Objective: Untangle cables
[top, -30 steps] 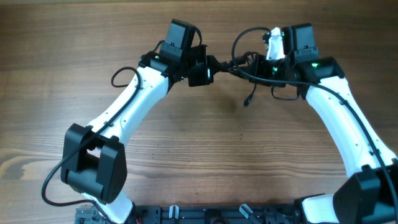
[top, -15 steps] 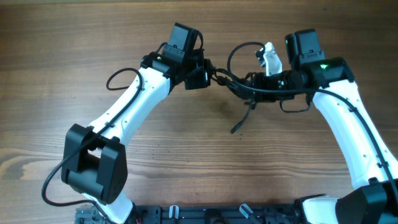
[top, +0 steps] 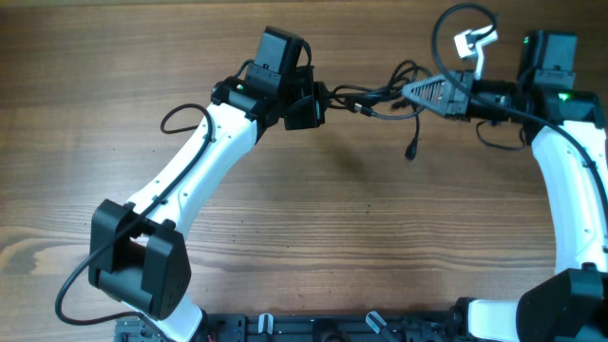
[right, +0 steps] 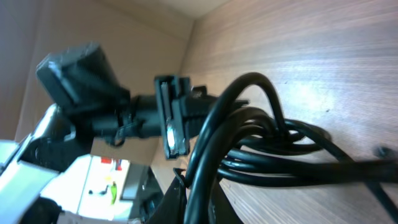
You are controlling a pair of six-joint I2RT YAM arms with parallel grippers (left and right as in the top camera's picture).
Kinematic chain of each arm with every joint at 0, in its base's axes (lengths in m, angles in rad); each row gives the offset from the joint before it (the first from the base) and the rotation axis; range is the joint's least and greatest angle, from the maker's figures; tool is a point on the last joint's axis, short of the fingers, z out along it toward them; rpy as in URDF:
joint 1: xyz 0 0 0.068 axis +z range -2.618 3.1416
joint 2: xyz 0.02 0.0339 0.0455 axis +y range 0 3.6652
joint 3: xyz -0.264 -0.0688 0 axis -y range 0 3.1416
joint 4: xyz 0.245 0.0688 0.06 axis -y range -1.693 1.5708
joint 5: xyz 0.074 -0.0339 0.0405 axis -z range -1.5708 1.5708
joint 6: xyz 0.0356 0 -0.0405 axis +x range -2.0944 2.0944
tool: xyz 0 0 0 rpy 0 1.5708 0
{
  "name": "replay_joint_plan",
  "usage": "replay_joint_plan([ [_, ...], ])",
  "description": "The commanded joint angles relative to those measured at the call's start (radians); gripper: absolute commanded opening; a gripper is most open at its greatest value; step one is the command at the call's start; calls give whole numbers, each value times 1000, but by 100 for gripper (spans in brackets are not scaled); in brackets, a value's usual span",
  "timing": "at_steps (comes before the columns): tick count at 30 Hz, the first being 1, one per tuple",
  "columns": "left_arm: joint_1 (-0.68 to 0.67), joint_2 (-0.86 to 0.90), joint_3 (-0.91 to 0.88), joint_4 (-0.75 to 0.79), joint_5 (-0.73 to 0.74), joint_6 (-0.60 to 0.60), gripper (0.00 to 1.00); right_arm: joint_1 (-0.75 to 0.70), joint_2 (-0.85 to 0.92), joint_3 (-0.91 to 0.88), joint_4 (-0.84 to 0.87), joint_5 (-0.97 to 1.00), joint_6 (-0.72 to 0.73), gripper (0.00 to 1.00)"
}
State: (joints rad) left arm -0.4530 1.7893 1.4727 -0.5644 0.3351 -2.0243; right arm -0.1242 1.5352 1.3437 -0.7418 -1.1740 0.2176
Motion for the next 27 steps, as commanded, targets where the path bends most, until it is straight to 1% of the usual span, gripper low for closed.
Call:
replay_joint_plan([
  [1,40,38,-34,-39,-194,-29,4,-45,-43,38,46,124,136,4],
  [3,40,38,-34,-38,-212,75,4,-29,-43,38,21,449,184,4],
  [4,40,38,-34,-39,-225,136,4,-16,-43,38,3,573,187,4],
  [5,40,38,-34,-37,-236,201,4,-1,-43,38,-14,645,185,4],
  [7,40,38,-34,-8,-269,381,4,37,-43,38,-47,668,150,4],
  [9,40,38,-34,21,-281,486,4,73,-43,38,-61,649,104,4],
  [12,40,38,-34,66,-280,594,4,101,-43,38,-69,640,69,4],
  [14,39,38,-34,105,-262,696,4,104,-41,38,-61,701,74,4],
  [15,39,38,-34,141,-225,787,4,103,-39,38,-49,752,74,4],
  [16,39,38,-34,167,-190,850,4,103,-39,38,-39,800,77,5],
  [17,39,38,-34,202,-137,931,4,103,-39,38,-28,864,93,7],
  [19,39,38,-34,270,-27,1075,4,103,-39,38,-19,948,124,22],
  [20,39,38,-34,298,14,1118,4,103,-39,38,-17,954,122,27],
  [21,39,38,-34,354,92,1192,4,103,-39,38,-17,950,123,37],
  [23,39,38,-34,445,195,1259,4,104,-39,38,-18,905,106,43],
  [26,45,38,-34,514,259,1271,4,103,-39,38,-13,751,4,51],
  [27,49,38,-34,535,288,1281,4,103,-39,38,-9,668,-40,52],
])
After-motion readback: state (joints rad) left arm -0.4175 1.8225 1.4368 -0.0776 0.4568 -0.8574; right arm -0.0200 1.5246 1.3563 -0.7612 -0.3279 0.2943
